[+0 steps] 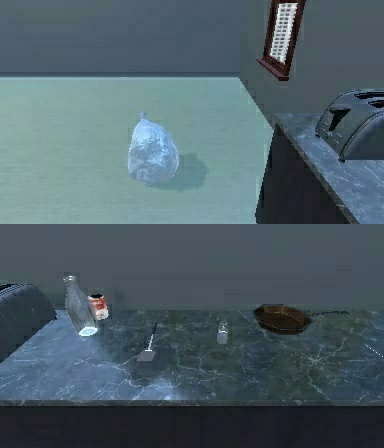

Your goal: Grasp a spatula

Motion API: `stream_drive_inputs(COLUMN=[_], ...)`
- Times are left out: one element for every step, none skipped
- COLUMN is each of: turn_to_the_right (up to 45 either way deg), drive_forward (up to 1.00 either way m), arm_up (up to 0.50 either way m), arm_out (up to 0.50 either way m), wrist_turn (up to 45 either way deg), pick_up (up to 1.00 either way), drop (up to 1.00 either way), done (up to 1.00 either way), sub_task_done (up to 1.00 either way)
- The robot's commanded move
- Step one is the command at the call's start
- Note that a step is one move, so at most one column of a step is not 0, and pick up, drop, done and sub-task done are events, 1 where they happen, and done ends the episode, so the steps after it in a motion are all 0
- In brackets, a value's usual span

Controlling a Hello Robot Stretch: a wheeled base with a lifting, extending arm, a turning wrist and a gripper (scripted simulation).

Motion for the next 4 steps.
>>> stream_drive_inputs(turn_to_the_right=[0.0, 0.0, 0.0, 0.0], drive_forward=[0.0, 0.0, 0.0, 0.0], arm_up=[0.5, 0.38, 0.0, 0.0], arm_out=[0.0, 0.0, 0.3, 0.0], wrist_turn=[0.0, 0.0, 0.0, 45.0], pick_up=[0.0, 0.0, 0.0, 0.0], drop=[0.0, 0.0, 0.0, 0.0], done=[0.0, 0.0, 0.0, 0.0], sub_task_done=[0.0, 0.0, 0.0, 0.0])
